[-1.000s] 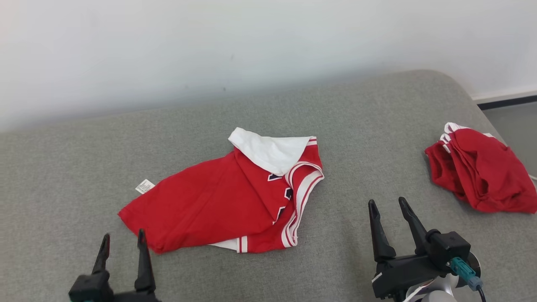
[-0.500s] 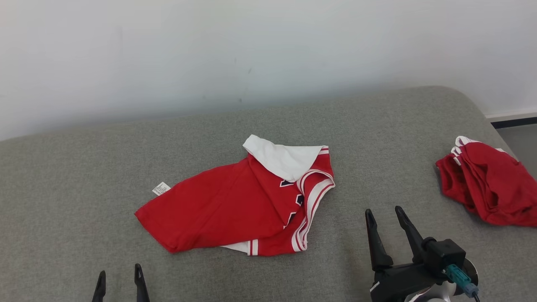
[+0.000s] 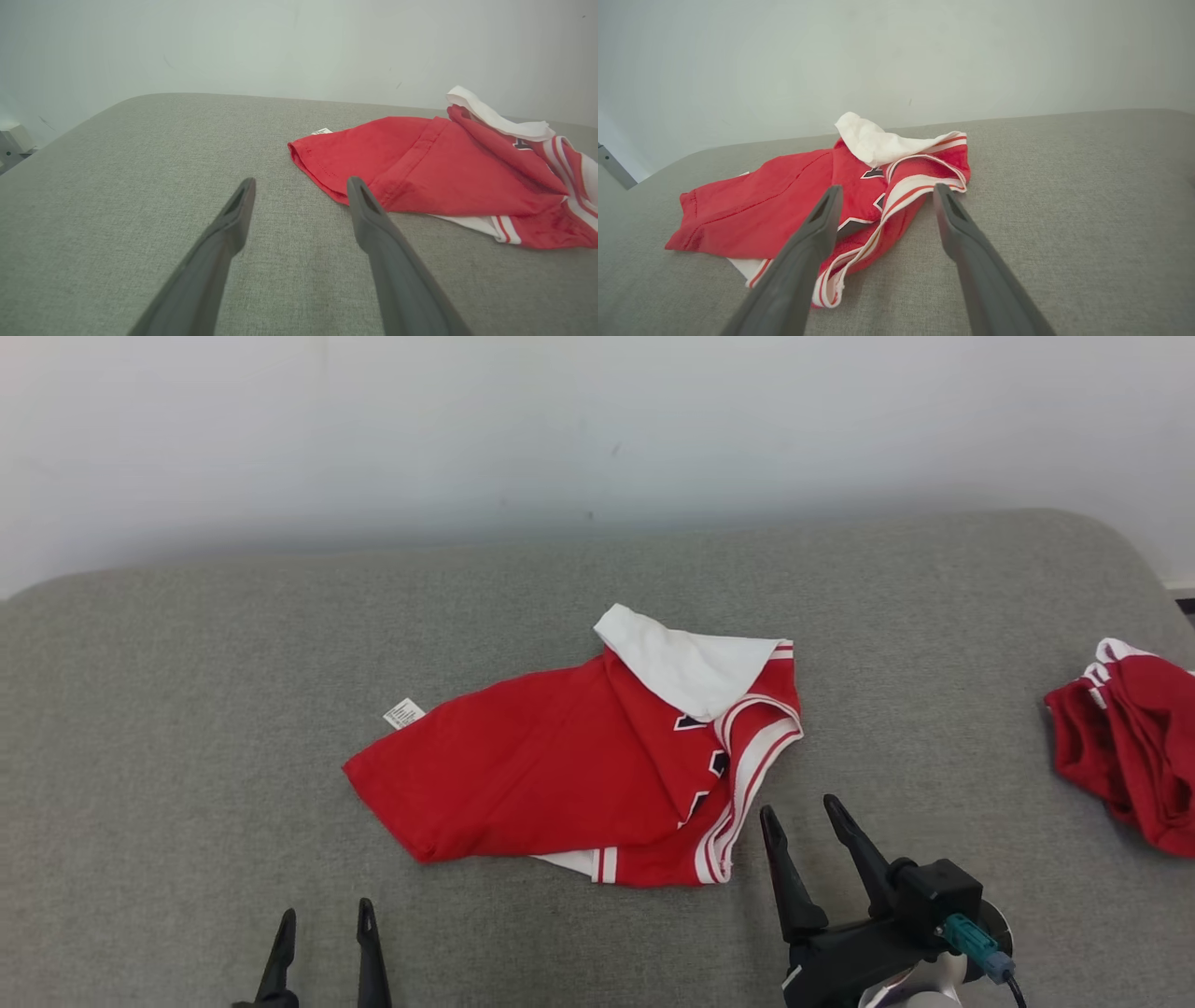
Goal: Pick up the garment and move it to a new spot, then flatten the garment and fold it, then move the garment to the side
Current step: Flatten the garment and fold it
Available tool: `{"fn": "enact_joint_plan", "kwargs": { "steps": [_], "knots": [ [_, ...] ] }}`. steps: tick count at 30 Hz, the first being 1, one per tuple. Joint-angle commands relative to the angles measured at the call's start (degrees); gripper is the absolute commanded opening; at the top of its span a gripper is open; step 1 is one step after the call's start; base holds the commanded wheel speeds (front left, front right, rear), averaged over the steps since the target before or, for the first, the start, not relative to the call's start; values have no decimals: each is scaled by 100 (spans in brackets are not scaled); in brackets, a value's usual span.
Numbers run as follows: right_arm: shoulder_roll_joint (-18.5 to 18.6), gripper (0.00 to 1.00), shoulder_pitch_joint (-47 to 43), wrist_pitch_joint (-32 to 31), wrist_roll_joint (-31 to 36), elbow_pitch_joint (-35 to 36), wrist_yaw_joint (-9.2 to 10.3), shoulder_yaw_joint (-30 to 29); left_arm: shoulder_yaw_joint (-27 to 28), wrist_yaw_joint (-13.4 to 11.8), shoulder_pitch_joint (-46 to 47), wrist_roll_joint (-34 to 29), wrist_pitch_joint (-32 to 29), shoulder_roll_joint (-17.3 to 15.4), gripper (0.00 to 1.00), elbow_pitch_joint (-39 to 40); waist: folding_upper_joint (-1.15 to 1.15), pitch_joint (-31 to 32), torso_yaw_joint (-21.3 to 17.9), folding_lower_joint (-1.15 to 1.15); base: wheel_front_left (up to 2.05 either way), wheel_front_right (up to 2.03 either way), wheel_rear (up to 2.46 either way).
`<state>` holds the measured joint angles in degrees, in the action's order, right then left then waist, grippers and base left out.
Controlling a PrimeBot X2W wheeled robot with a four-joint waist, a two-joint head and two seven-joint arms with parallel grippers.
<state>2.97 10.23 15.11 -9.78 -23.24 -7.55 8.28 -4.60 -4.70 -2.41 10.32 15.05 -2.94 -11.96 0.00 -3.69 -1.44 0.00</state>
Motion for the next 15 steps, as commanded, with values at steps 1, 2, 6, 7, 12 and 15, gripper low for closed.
{"fn": "enact_joint_plan", "kwargs": {
  "steps": [1,2,6,7,12,15],
  "knots": [
    [-9,100,60,2,-70,-87,14,35,-47,2,98,39,18,8,100,-31,0,-241,279,0,0,0,0],
    [-10,100,78,2,-96,-136,14,47,-87,12,135,47,18,7,100,-44,0,-284,337,0,0,0,0],
    [0,100,108,3,-195,-388,14,120,-152,1,214,90,17,8,100,-83,0,-401,508,0,0,0,0],
    [11,100,118,3,-200,-457,14,142,-164,7,240,88,18,8,100,-85,0,-422,539,0,0,0,0],
    [45,100,187,3,-318,-693,14,256,-183,4,307,100,17,9,100,-111,0,-512,651,0,0,0,0],
    [62,100,275,2,-324,-802,14,288,-211,-5,368,102,18,8,100,-118,0,-545,689,0,0,0,0]
  ]
}}
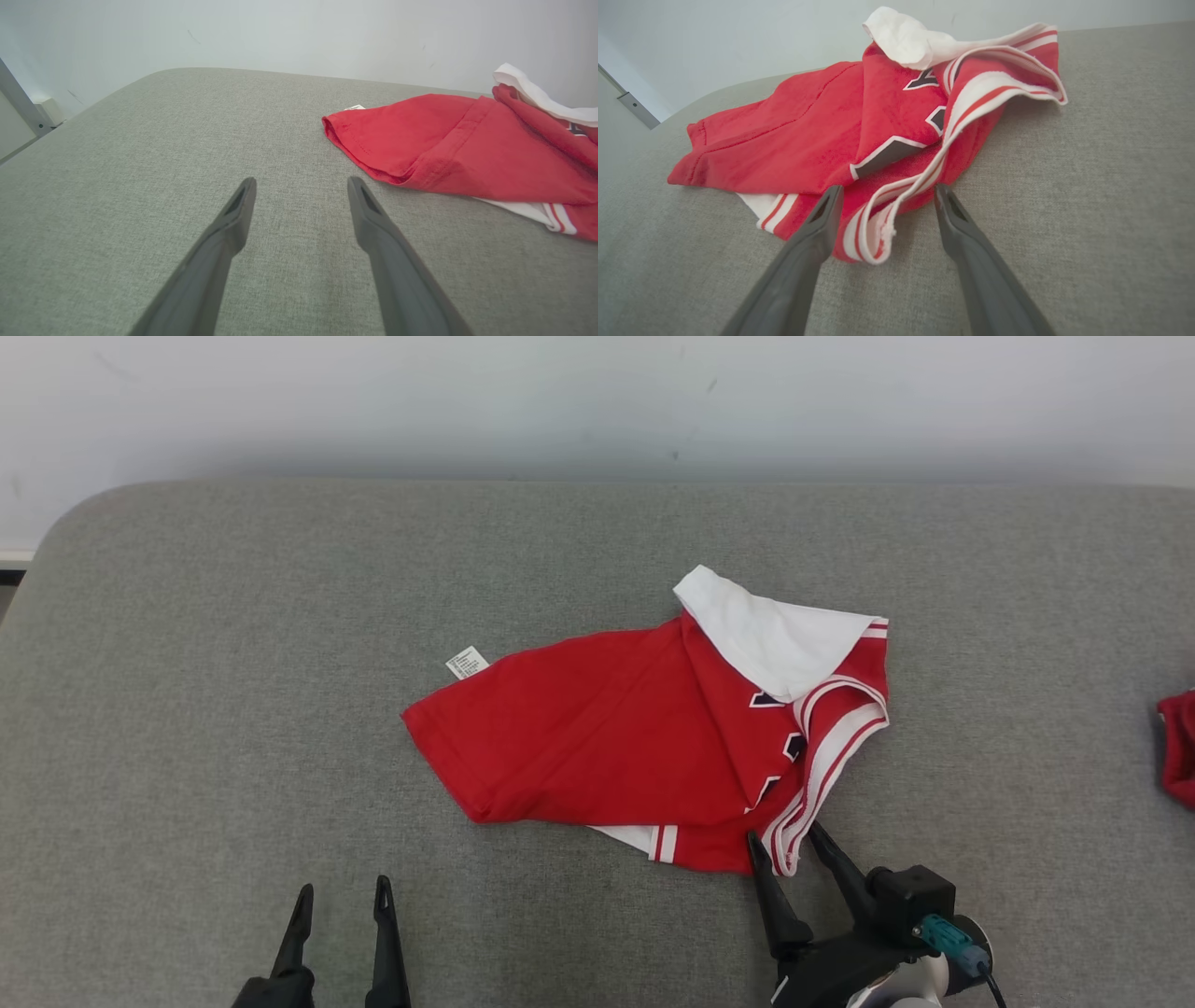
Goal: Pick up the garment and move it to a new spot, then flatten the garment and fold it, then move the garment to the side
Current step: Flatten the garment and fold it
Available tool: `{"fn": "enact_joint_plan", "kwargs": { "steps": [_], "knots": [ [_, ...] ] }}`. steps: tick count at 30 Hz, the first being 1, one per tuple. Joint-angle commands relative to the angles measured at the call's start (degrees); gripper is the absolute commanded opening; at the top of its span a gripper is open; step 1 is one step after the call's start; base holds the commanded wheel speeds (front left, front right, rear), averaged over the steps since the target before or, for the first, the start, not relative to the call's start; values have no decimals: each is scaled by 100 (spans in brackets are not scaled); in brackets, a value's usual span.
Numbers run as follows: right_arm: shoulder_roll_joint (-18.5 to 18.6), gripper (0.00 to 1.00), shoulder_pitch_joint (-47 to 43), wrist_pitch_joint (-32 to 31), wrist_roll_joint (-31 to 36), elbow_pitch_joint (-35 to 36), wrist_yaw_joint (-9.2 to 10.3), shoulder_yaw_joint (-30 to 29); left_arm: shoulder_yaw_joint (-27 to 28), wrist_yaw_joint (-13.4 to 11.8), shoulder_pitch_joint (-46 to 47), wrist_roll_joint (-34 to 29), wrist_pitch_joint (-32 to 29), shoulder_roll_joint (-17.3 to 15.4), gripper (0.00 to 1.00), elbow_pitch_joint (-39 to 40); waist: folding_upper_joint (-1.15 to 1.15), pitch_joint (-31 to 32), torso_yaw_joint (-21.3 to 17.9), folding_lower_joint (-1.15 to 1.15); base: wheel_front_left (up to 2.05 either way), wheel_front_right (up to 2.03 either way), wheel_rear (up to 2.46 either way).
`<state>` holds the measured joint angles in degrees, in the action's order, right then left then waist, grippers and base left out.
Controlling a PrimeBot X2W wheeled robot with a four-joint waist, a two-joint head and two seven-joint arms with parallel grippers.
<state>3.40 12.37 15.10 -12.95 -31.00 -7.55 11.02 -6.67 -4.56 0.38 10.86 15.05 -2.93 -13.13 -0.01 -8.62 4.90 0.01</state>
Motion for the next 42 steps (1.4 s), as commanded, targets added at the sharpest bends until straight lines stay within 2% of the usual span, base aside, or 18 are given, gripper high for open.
{"fn": "enact_joint_plan", "kwargs": {
  "steps": [1,5,6,8,9,10,28,29,30,31,38,42],
  "knots": [
    [19,100,62,3,-8,-26,14,14,-3,-18,89,48,18,7,100,-1,1,-52,55,-1,0,0,0],
    [18,100,120,4,-20,-121,14,24,-37,-21,93,57,18,7,100,-13,1,-50,84,-1,0,0,0],
    [15,95,134,4,-24,-127,14,24,-42,-21,91,60,18,7,100,-13,1,-44,81,-1,0,0,0],
    [9,25,135,4,-43,-141,14,39,-55,-12,78,58,18,7,100,-5,1,-22,50,-1,0,0,0],
    [7,1,122,4,-63,-148,14,20,-71,-6,69,63,18,8,100,-8,1,-10,27,-1,0,0,0],
    [24,0,111,4,-53,-148,14,0,-89,7,61,74,18,7,100,-13,1,5,-1,-1,0,0,0],
    [250,0,-421,5,140,-126,14,-740,-449,325,73,149,18,5,100,-326,1,450,-985,-1,0,0,0],
    [239,21,-415,5,165,-135,14,-769,-497,353,79,148,18,5,100,-345,1,446,-1024,-1,0,0,0],
    [227,49,-406,5,196,-129,14,-790,-553,375,96,151,18,5,100,-364,1,434,-1048,-1,0,0,0],
    [209,100,-395,5,206,-114,14,-817,-616,407,117,153,18,5,100,-382,1,420,-1072,-1,0,0,0],
    [153,100,-274,5,335,80,14,-922,-1284,752,344,482,17,2,100,-648,1,235,-1158,-1,0,0,0],
    [145,100,-179,5,356,191,14,-920,-1689,787,627,711,17,1,100,-913,1,75,-1222,-1,0,0,0]
  ]
}}
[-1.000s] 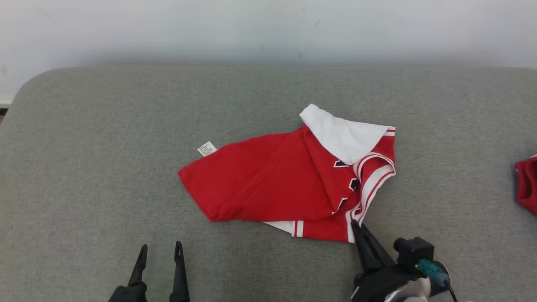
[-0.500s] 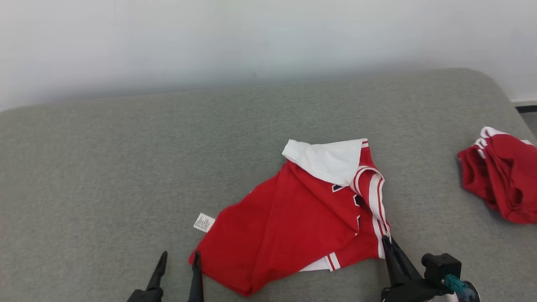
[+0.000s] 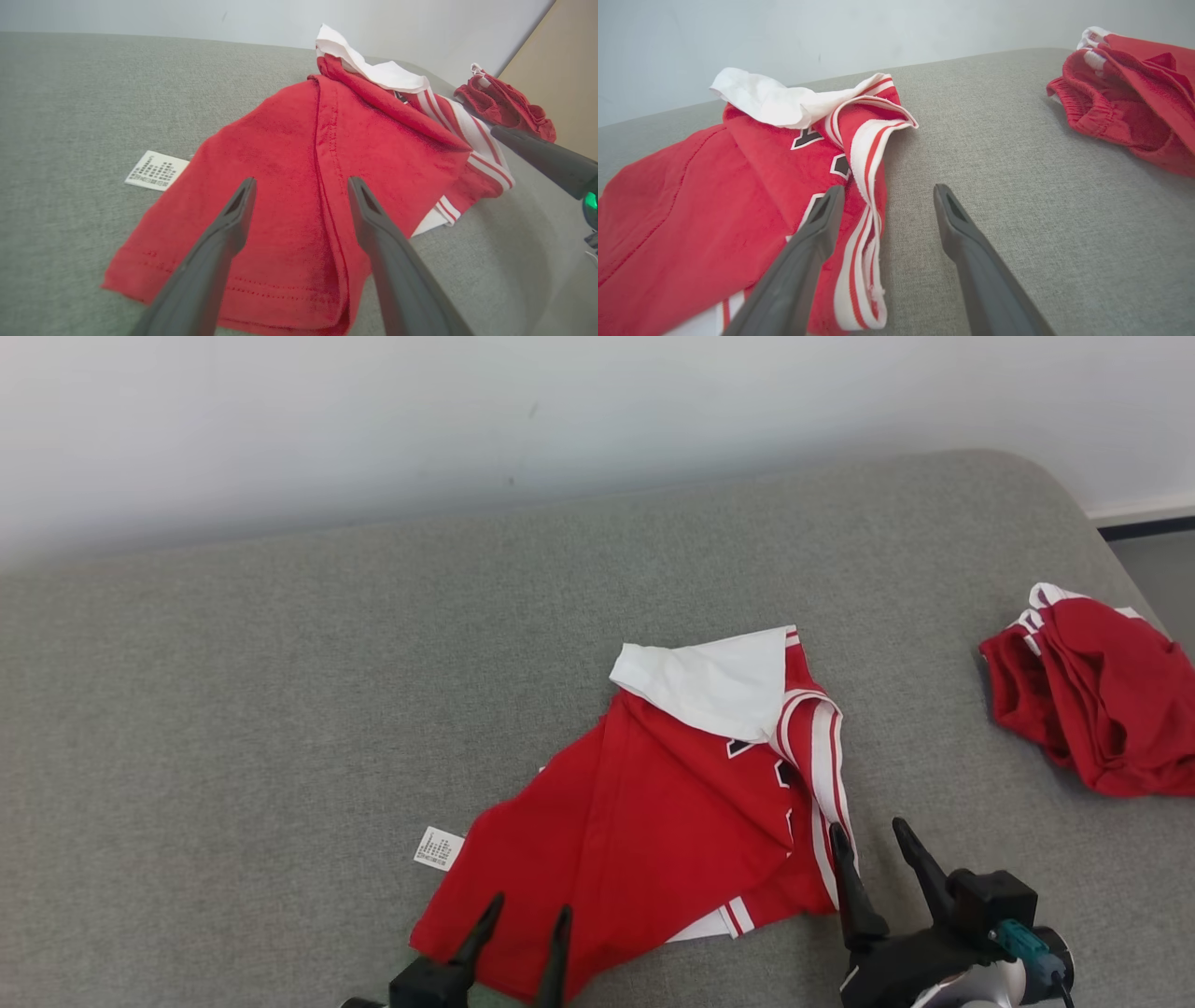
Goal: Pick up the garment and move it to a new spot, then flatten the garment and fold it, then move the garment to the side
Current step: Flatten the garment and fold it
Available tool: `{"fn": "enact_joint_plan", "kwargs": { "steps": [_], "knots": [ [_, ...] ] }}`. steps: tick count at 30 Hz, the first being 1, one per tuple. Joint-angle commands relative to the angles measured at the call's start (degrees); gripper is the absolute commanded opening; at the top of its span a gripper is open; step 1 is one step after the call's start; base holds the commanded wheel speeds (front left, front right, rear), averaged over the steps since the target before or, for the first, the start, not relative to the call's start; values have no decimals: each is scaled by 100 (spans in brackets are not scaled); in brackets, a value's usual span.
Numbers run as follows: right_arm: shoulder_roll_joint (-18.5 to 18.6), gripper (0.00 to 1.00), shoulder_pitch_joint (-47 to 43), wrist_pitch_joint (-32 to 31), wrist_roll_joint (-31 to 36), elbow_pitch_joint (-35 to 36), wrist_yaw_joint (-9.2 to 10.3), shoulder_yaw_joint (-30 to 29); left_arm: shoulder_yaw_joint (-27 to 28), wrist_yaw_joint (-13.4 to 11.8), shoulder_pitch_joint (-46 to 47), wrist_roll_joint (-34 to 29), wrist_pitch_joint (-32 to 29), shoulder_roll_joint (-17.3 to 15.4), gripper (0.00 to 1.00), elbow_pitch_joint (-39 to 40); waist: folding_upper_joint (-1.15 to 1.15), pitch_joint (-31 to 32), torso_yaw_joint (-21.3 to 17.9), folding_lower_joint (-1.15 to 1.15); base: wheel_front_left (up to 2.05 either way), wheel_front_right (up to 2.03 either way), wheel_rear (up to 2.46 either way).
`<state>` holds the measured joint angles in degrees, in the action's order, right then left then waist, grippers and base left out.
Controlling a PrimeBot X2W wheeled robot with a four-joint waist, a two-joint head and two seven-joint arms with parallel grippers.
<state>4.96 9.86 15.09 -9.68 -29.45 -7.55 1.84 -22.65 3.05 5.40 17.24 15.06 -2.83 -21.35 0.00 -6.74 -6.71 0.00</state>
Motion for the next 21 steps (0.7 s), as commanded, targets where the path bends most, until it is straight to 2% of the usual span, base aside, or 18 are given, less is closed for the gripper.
{"fn": "enact_joint_plan", "kwargs": {
  "steps": [1,11,17,18,19,20,21],
  "knots": [
    [-14,100,95,6,26,58,14,12,-187,38,225,170,16,-8,100,-172,0,-155,-87,0,0,0,0],
    [53,100,159,6,-35,126,14,61,-833,18,782,947,16,-11,100,-1138,0,-333,-370,0,0,0,0],
    [39,100,131,6,-15,151,14,36,-939,27,906,1069,13,-9,100,-1221,0,-356,-442,0,0,0,0],
    [35,100,131,6,-11,154,14,38,-950,33,918,1045,13,-8,85,-1199,0,-359,-449,0,0,0,0],
    [32,100,138,6,-9,156,14,41,-963,37,921,1034,13,-9,28,-1193,0,-362,-455,0,0,0,0],
    [28,100,152,6,-8,154,14,53,-978,47,932,1003,13,-7,0,-1189,0,-361,-461,0,0,0,0],
    [24,100,170,6,-9,153,14,64,-980,35,938,1001,13,-8,0,-1185,0,-360,-468,0,0,0,0]
  ]
}}
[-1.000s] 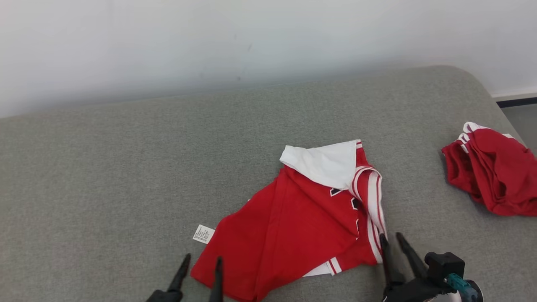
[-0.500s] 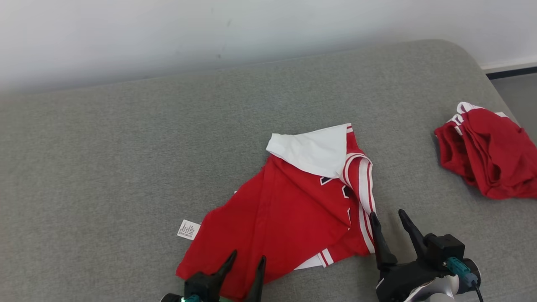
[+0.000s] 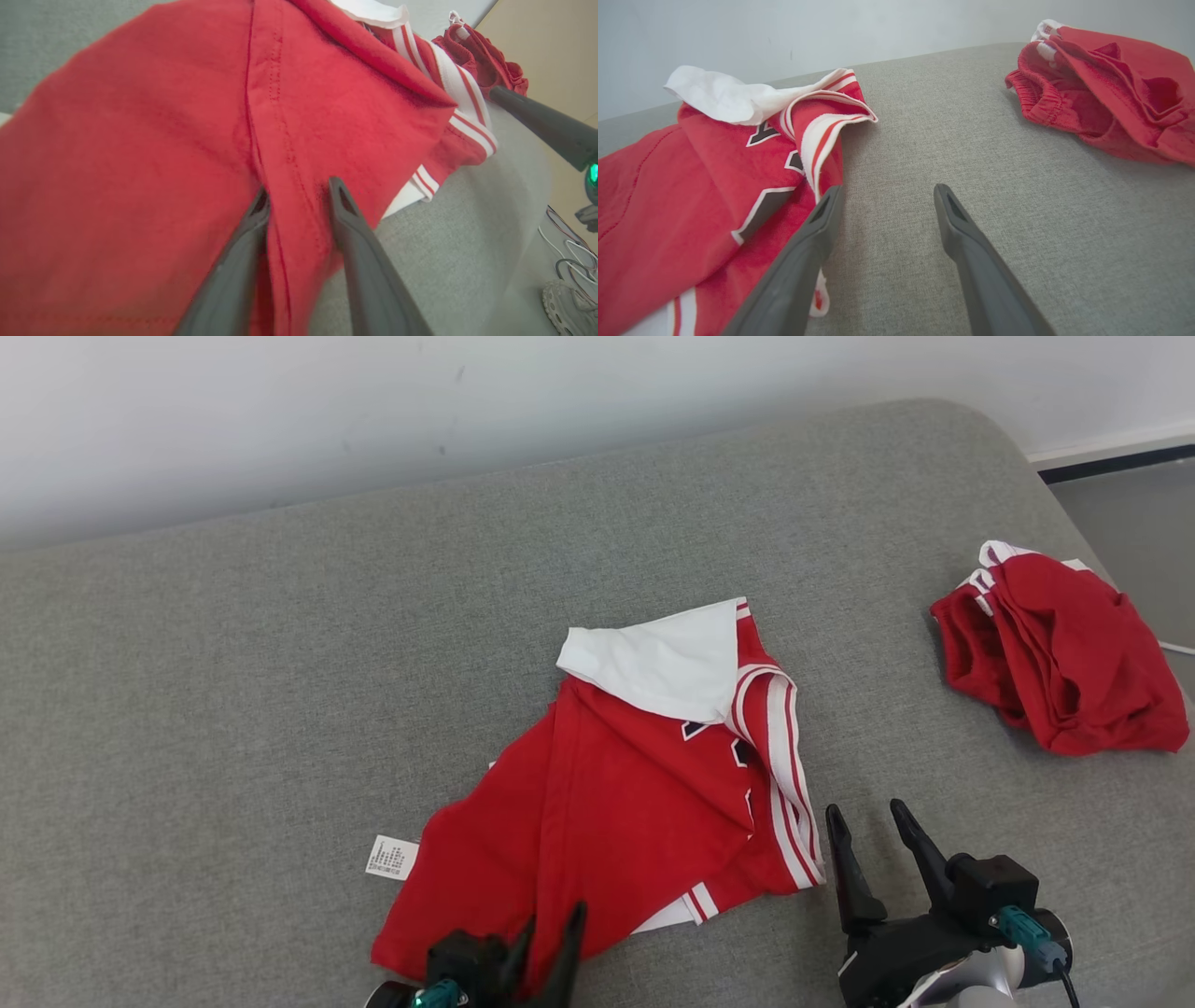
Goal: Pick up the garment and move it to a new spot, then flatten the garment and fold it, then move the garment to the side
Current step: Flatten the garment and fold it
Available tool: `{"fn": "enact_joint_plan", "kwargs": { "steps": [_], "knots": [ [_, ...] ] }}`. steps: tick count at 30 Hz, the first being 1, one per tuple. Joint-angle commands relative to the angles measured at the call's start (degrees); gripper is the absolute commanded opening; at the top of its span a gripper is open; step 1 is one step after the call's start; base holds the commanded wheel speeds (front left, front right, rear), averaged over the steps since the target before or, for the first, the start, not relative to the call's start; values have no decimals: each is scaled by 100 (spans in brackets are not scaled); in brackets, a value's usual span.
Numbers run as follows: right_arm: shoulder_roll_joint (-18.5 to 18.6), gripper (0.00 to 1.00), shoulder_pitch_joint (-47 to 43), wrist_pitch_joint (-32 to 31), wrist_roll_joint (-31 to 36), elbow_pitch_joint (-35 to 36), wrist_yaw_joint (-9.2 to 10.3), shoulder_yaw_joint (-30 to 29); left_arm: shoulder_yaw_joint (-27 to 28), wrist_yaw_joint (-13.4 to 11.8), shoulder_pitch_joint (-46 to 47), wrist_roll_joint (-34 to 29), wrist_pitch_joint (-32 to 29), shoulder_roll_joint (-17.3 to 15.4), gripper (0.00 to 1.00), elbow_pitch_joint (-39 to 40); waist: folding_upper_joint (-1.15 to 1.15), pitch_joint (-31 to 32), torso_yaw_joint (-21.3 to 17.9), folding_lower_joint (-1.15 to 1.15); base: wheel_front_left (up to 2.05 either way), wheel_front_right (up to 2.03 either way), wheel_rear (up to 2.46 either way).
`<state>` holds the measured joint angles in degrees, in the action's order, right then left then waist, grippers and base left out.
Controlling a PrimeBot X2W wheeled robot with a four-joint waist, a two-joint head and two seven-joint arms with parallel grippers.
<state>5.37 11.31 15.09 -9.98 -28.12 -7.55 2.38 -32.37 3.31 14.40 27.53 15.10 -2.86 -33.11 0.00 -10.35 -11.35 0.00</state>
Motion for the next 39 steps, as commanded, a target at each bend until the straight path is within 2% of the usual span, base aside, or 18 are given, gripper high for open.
{"fn": "enact_joint_plan", "kwargs": {
  "steps": [1,6,11,15,20,27,34,37,38,39],
  "knots": [
    [-20,100,38,6,14,23,14,16,-18,10,58,-74,9,-6,0,-1,0,2,-8,0,0,0,0],
    [-31,100,9,6,-12,50,14,-34,295,-82,101,-313,12,-6,0,619,0,15,33,0,0,0,0],
    [-68,100,-62,5,-18,8,14,-101,1055,-170,30,-732,12,-10,0,1771,0,48,143,0,0,0,0],
    [-108,100,-45,6,9,-44,14,-91,1646,-188,208,-983,12,-7,0,2090,0,60,206,0,0,0,0],
    [-151,100,60,6,-13,-60,14,-15,2160,-31,706,-1455,12,-20,0,1691,0,-32,171,0,0,0,0],
    [-166,100,174,6,-92,-56,14,21,2654,52,1533,-1883,12,-320,0,963,0,-229,5,0,0,0,0],
    [-149,100,284,6,-156,-43,14,9,3013,-17,2445,-2222,12,-915,0,89,0,-475,-211,0,0,0,0],
    [-149,100,286,6,-168,-19,14,27,3107,-159,2601,-2289,11,-1015,0,-407,0,-548,-260,0,0,0,0],
    [-148,100,290,6,-170,-10,14,23,3125,-214,2656,-2303,12,-1031,58,-569,0,-560,-268,0,0,0,0],
    [-152,100,299,6,-172,-2,14,26,3179,-285,2742,-2294,12,-1046,100,-673,0,-578,-273,0,0,0,0]
  ]
}}
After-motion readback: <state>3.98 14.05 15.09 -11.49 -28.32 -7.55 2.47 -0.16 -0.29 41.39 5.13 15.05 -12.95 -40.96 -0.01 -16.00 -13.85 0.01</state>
